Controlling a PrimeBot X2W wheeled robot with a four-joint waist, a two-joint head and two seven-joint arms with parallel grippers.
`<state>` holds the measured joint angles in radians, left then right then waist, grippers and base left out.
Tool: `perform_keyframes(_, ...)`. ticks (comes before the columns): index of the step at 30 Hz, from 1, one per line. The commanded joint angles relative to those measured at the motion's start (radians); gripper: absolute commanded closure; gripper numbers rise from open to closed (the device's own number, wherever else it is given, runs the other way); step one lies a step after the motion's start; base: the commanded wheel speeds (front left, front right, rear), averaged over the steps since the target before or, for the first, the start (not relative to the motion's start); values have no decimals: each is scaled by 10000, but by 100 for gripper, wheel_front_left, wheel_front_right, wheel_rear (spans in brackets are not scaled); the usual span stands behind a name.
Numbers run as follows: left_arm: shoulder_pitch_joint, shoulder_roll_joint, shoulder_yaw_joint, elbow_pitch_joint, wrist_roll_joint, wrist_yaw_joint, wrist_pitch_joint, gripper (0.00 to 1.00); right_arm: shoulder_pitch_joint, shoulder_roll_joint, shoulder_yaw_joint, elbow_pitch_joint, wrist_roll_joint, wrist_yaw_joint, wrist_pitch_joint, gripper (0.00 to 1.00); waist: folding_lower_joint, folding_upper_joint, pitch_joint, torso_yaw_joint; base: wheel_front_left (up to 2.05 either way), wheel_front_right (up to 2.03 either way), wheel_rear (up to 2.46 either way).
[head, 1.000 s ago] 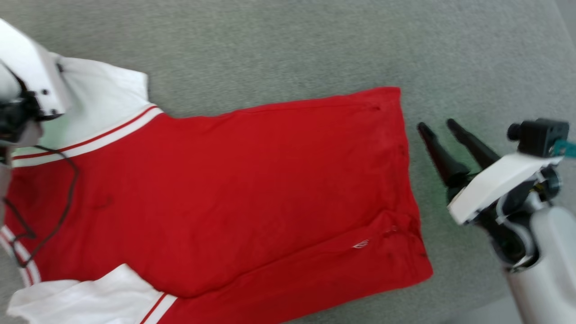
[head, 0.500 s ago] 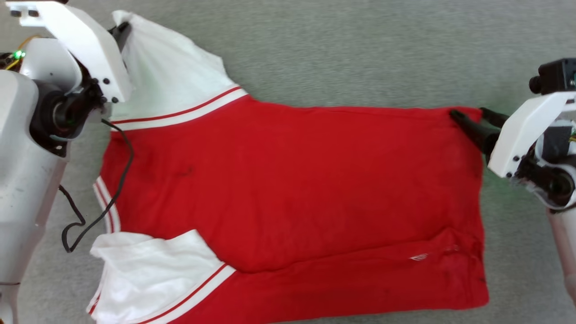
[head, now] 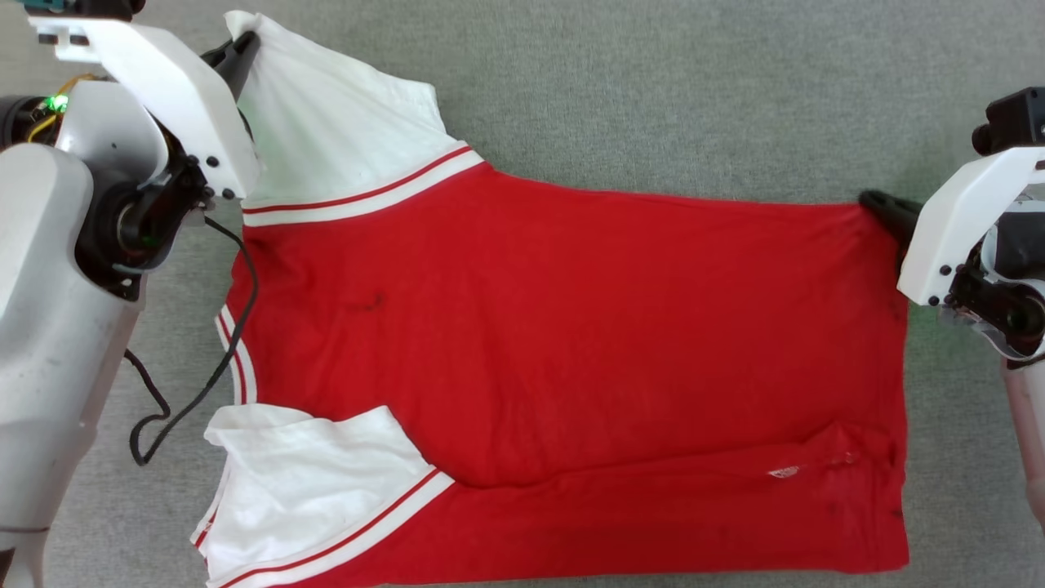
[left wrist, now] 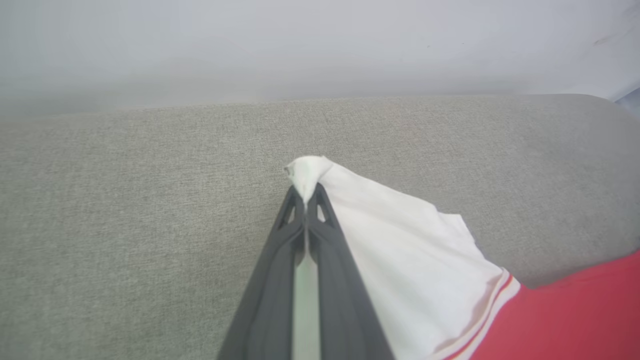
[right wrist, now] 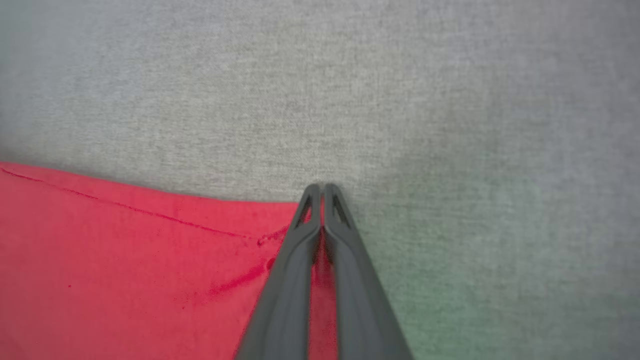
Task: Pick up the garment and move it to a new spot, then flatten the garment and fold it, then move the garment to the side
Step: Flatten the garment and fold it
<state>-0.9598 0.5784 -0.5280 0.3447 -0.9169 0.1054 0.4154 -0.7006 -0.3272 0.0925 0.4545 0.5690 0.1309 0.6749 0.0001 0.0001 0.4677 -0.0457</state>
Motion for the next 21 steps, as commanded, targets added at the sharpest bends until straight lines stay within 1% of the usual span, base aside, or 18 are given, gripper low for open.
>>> perform_keyframes(1,195,51,92,-48,7,-37,-185,100,123,51,1,-207,-211,-4,-340,100,-1,-1,-213,-2,0,0,0)
perform_keyframes(3,336,92,161,-110,-30,-43,-380,100,192,13,-150,-581,-410,-4,-854,100,-1,-1,-428,8,0,0,0)
perform_keyframes(6,744,205,365,-324,-141,51,-711,100,535,50,-333,-980,-674,-7,-1340,100,-1,-1,-798,16,0,0,0)
perform_keyframes(11,1859,623,676,-1005,-293,320,-1182,100,1348,154,-715,-1616,-852,-5,-1746,100,-1,-1,-1444,78,0,0,0)
perform_keyframes(13,2524,810,844,-1412,-378,509,-1441,100,1812,208,-836,-1832,-871,-7,-1860,100,-1,-1,-1702,88,0,0,0)
perform_keyframes(18,4825,1190,1400,-2599,-799,1229,-2137,100,3134,434,-1062,-2305,-728,-5,-2145,100,-1,-1,-2281,123,0,0,0)
perform_keyframes(21,6387,1226,1667,-3109,-1186,1635,-2463,100,3912,602,-1162,-2476,-556,-7,-2330,100,-1,-1,-2497,175,0,0,0)
